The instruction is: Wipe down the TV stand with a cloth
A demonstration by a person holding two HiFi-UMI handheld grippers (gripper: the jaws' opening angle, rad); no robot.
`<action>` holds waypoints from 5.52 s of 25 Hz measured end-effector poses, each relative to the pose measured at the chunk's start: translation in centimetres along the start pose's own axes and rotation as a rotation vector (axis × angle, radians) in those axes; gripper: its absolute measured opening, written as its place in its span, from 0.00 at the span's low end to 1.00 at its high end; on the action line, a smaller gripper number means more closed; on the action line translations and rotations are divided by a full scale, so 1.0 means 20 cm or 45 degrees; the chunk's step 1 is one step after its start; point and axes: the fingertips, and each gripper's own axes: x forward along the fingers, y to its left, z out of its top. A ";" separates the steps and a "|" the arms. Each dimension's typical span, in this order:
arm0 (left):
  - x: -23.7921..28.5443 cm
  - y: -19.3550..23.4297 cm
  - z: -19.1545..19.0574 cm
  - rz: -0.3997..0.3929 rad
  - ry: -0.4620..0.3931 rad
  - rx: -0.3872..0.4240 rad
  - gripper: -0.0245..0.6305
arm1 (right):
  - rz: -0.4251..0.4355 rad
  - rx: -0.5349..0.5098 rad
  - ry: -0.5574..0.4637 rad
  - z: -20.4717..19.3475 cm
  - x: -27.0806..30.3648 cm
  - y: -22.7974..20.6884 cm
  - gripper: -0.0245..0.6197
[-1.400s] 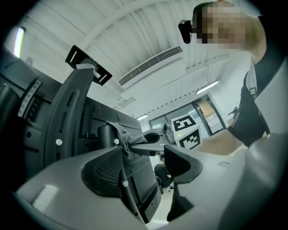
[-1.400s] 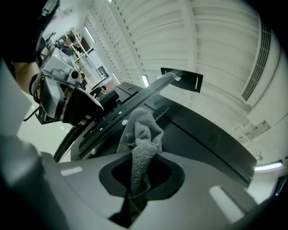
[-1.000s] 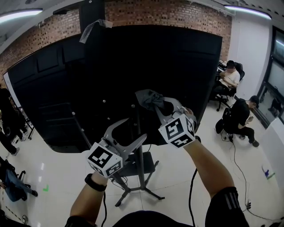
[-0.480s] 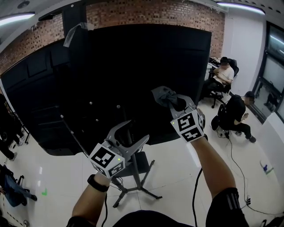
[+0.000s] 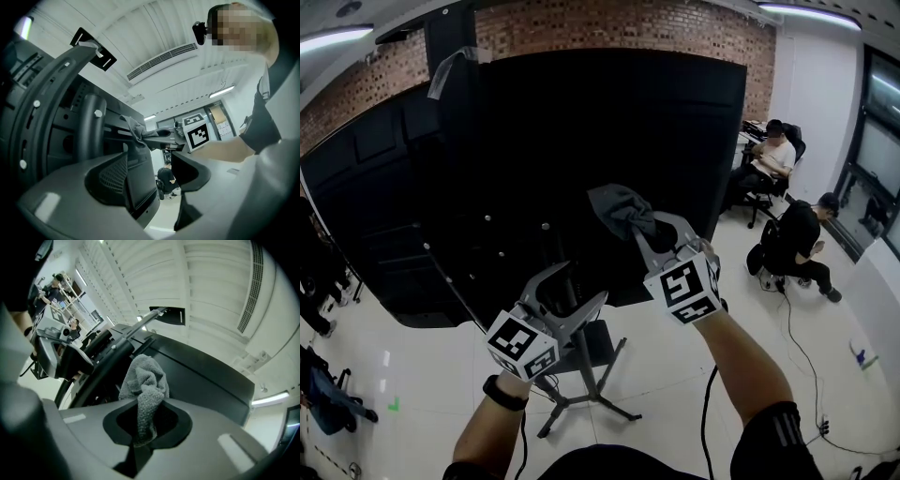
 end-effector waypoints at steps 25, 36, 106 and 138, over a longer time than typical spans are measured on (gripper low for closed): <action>-0.01 0.02 -0.05 0.044 0.037 0.012 0.52 | 0.106 0.007 0.089 -0.18 0.17 0.26 0.08; 0.20 -0.13 -0.10 -0.066 0.040 0.014 0.52 | -0.027 0.056 0.218 -0.47 0.00 -0.06 0.08; -1.86 1.14 0.16 0.362 -0.079 0.007 0.51 | 0.196 -1.113 0.152 1.43 1.14 1.81 0.08; -2.11 1.24 -0.01 0.451 -0.029 -0.067 0.51 | 0.342 -1.112 0.089 1.51 1.17 2.18 0.08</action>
